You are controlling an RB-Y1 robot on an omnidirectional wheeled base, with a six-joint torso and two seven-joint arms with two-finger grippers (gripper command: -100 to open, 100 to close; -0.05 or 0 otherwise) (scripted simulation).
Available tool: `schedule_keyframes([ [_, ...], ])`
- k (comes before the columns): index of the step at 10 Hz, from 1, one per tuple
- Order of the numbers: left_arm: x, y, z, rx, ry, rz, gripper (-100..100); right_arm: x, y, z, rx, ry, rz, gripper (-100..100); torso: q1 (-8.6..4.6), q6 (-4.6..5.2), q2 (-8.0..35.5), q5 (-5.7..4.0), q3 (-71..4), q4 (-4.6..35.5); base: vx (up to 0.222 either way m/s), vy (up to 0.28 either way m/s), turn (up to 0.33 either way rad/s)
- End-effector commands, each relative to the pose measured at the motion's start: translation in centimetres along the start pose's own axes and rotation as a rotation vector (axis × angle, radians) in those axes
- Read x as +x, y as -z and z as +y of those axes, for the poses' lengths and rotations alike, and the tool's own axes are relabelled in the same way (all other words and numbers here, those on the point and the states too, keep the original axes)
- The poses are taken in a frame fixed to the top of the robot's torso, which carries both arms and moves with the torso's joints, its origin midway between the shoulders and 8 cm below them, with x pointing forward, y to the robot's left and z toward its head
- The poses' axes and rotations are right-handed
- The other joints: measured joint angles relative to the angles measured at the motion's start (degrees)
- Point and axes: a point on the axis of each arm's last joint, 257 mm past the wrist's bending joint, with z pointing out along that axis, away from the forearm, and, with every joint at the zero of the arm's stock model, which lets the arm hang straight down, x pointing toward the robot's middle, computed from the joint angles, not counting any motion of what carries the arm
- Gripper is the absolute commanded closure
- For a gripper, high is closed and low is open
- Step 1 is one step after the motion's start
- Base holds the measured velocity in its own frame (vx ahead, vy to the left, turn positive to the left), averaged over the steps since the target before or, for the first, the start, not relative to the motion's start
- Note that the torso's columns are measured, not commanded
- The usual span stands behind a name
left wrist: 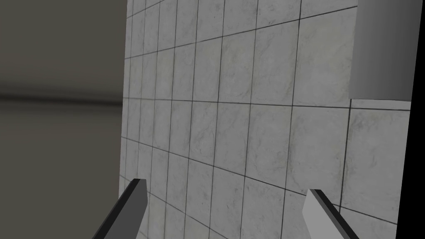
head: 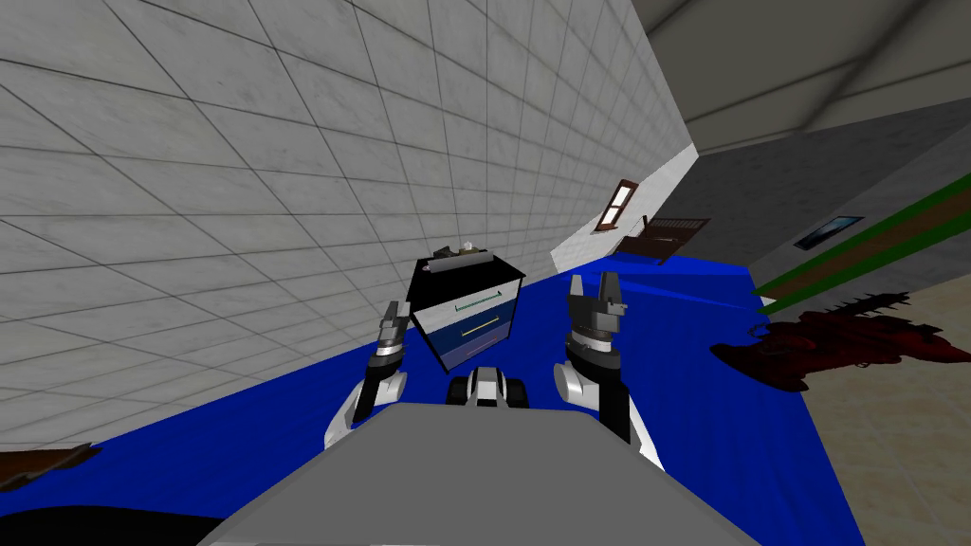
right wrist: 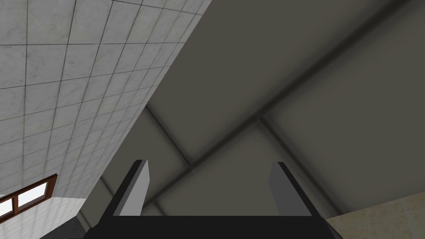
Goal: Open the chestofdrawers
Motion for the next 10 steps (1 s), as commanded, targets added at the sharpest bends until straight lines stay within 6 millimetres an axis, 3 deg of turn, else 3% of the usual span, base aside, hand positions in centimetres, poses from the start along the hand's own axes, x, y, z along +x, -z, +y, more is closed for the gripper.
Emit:
schedule_keyframes([
  [1,-0.6,0.9,1.2,-0.012,0.001,-0.016,-100,0.0,0.0,0.0,0.000,0.000,0.000,0,-0.01,-0.01,-0.03,0.00,-0.01,-0.01,0.034,-0.036,0.027],
  [10,-2.5,4.0,4.7,-0.043,0.004,-0.075,-100,0.0,0.0,0.0,0.000,0.000,0.000,0,0.49,0.22,-0.83,0.67,-0.34,-0.72,0.034,-0.043,0.037],
])
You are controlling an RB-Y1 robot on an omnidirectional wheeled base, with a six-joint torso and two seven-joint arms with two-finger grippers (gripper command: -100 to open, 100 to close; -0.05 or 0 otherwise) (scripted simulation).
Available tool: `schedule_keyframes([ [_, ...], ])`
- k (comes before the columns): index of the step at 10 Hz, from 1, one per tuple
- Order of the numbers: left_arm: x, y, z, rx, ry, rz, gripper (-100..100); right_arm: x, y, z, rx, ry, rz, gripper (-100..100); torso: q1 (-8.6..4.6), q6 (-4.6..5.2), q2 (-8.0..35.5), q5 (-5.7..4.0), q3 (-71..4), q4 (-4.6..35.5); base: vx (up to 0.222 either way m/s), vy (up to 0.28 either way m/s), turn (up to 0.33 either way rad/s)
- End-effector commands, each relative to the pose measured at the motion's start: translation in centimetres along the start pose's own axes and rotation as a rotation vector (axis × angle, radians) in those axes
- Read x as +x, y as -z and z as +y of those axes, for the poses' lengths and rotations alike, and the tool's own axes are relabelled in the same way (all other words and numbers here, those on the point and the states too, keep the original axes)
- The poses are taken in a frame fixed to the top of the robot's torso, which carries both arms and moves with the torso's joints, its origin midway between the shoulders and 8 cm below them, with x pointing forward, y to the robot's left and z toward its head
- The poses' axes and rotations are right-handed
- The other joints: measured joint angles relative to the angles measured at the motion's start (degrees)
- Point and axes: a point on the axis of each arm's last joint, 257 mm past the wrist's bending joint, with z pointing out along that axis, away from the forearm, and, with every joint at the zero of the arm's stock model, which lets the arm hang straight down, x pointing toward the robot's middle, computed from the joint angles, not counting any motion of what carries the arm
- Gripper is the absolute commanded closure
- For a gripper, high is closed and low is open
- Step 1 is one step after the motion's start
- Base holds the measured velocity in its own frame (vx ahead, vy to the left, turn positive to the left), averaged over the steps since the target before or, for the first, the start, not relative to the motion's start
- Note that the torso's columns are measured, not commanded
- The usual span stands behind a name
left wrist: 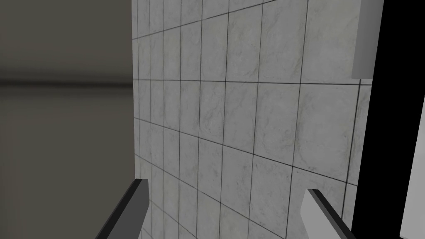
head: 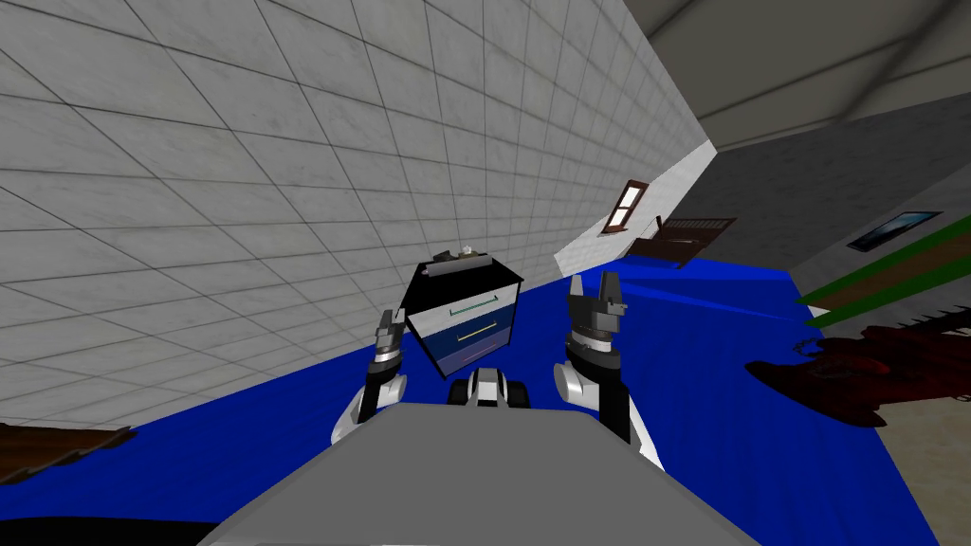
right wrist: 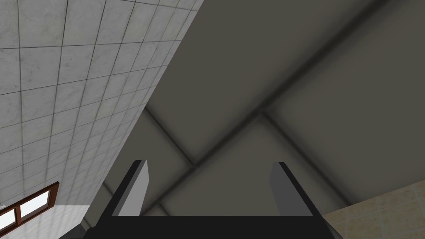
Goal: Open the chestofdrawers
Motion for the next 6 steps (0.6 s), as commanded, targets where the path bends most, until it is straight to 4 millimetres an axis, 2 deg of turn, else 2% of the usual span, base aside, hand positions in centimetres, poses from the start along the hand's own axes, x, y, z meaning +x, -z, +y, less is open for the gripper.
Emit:
schedule_keyframes([
  [1,-0.3,1.5,1.8,-0.046,0.005,-0.013,-100,0.0,0.0,0.0,0.000,0.000,0.000,0,0.05,0.11,-0.08,0.05,-0.04,-0.04,0.031,-0.040,0.026],
  [6,-0.6,2.6,3.0,-0.066,0.005,-0.026,-100,0.0,0.0,0.0,0.000,0.000,0.000,0,-0.11,0.12,-0.16,0.05,-0.08,-0.09,0.027,-0.040,0.026],
])
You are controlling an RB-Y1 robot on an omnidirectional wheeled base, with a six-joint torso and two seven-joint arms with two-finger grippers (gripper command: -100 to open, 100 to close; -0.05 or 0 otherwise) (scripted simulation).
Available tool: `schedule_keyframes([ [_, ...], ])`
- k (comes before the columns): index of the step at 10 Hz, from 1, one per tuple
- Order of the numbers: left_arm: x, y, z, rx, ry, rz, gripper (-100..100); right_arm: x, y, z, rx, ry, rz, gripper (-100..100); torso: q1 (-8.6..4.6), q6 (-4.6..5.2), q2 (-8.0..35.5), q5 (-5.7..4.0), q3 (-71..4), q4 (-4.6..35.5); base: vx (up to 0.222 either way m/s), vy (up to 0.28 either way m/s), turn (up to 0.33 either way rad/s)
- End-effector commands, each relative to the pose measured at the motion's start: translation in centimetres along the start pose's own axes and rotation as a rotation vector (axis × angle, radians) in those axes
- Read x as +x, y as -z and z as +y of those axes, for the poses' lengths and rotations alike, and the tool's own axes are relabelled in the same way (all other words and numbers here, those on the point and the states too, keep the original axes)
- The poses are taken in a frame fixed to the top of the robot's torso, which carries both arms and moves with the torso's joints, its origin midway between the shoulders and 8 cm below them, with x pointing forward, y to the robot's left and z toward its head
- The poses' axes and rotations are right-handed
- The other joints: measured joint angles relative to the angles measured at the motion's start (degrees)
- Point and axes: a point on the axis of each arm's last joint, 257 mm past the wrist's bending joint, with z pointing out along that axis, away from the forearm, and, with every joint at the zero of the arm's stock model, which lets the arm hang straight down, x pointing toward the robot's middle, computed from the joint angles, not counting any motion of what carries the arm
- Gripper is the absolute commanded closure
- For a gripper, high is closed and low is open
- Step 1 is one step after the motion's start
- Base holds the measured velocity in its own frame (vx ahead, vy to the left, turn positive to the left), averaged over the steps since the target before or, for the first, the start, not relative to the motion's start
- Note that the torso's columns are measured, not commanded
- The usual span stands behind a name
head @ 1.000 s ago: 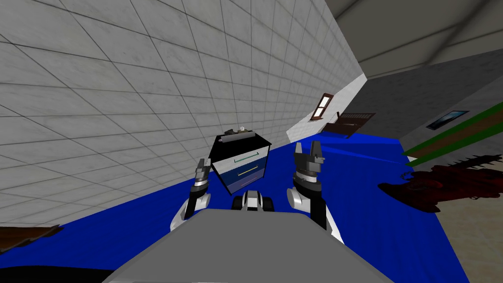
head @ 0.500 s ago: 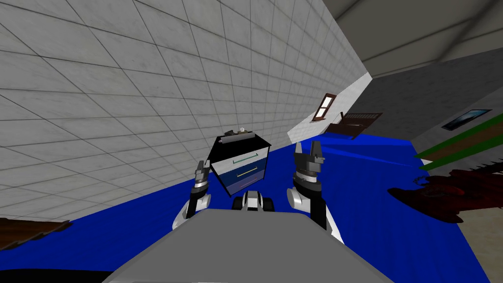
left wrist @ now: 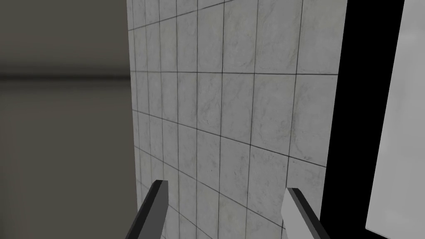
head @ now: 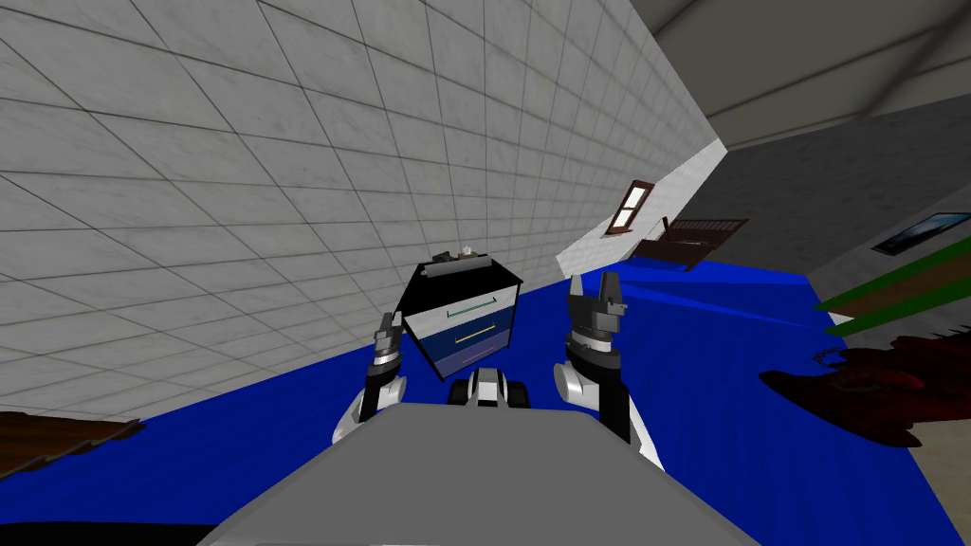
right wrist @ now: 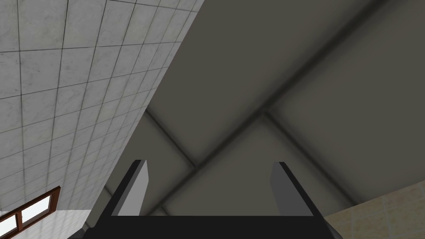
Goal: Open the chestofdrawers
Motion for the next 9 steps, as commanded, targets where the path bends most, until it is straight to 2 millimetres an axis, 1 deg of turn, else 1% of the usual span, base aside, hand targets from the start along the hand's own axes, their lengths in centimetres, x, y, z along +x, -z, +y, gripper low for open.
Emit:
schedule_keyframes([
  [1,0.3,1.8,1.8,-0.049,0.008,-0.009,-100,0.0,0.0,0.0,0.000,0.000,0.000,0,0.07,0.06,0.02,0.03,0.01,0.01,0.034,-0.045,0.037],
  [3,0.2,2.2,2.3,-0.063,0.007,-0.010,-100,0.0,0.0,0.0,0.000,0.000,0.000,0,-0.04,0.10,-0.07,0.00,-0.04,0.00,0.028,-0.043,0.018],
  [6,0.0,3.4,3.2,-0.068,0.011,-0.028,-100,0.0,0.0,0.0,0.000,0.000,0.000,0,-0.11,0.13,-0.05,-0.04,-0.04,0.03,0.030,-0.070,0.040],
  [8,0.0,4.0,3.6,-0.072,0.013,-0.035,-100,0.0,0.0,0.0,0.000,0.000,0.000,0,-0.15,0.14,0.00,-0.31,-0.07,0.30,0.046,-0.089,0.051],
  [9,-0.1,4.4,4.1,-0.088,0.012,-0.036,-100,0.0,0.0,0.0,0.000,0.000,0.000,0,-0.07,0.23,-0.17,-0.31,-0.17,0.30,0.039,-0.058,0.043],
])
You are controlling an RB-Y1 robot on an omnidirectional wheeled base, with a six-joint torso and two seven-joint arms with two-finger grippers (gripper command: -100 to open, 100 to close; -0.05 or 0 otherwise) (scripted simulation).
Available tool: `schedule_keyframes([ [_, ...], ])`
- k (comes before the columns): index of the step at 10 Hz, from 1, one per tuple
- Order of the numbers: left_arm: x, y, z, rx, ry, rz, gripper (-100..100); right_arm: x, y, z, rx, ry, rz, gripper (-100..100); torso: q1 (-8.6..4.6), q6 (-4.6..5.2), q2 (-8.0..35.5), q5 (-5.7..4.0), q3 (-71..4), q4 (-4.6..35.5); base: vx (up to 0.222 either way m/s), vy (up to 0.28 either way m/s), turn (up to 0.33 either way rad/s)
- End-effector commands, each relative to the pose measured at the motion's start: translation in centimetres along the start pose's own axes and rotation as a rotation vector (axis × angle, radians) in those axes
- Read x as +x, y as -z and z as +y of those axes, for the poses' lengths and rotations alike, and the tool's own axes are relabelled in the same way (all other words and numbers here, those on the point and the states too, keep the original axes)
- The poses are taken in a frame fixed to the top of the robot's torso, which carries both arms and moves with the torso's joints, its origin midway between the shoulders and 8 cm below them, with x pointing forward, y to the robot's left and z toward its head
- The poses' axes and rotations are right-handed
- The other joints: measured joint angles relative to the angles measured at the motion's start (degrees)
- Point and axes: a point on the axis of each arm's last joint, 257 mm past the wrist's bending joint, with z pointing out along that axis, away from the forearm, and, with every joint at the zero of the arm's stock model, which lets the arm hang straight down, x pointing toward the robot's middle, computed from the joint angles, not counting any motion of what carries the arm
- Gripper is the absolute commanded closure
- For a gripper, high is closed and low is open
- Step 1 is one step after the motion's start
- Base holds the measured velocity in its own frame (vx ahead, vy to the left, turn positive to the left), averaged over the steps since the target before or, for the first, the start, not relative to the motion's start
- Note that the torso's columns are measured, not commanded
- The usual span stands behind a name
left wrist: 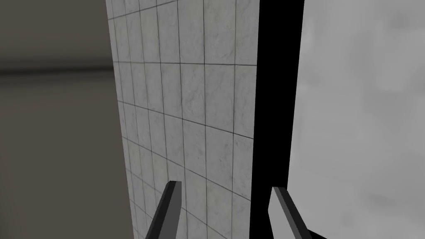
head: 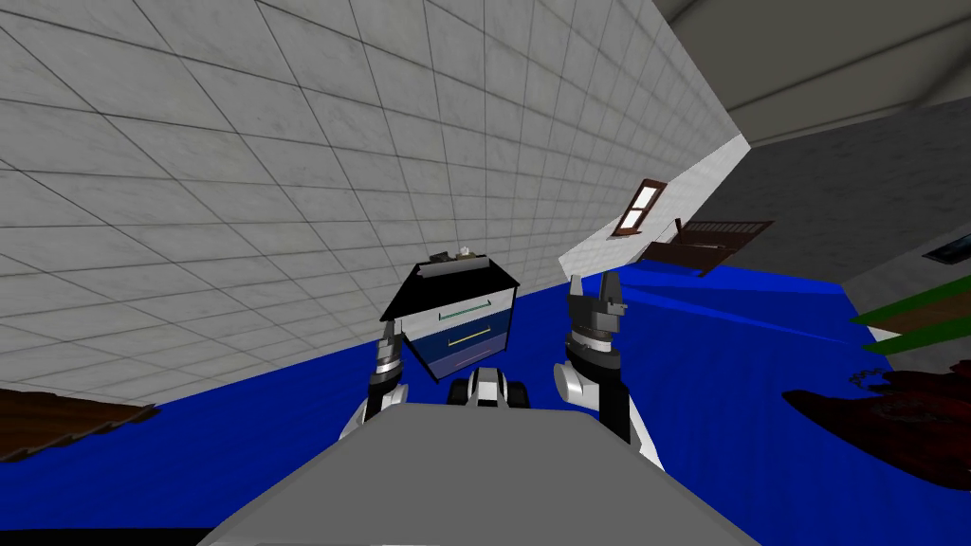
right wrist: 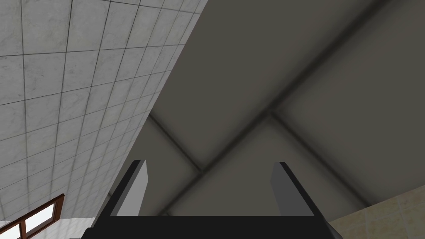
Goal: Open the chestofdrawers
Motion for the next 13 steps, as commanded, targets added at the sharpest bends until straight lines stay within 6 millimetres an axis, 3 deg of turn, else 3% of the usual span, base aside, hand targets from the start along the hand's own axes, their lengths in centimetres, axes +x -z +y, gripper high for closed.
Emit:
schedule_keyframes([
  [1,0.5,1.4,1.5,-0.038,0.009,-0.005,-100,0.0,0.0,0.0,0.000,0.000,0.000,0,0.06,0.08,-0.03,0.03,-0.03,0.00,0.043,-0.104,-0.032],
  [3,0.5,2.1,2.1,-0.048,0.012,-0.010,-100,0.0,0.0,0.0,0.000,0.000,0.000,0,-0.47,-0.46,0.69,-0.40,0.32,0.35,0.084,-0.122,0.059],
  [13,2.7,6.4,4.4,-0.101,0.049,-0.037,-100,0.0,0.0,0.0,0.000,0.000,0.000,0,-0.31,-0.57,1.18,-0.41,0.61,0.52,0.060,-0.112,0.035],
])
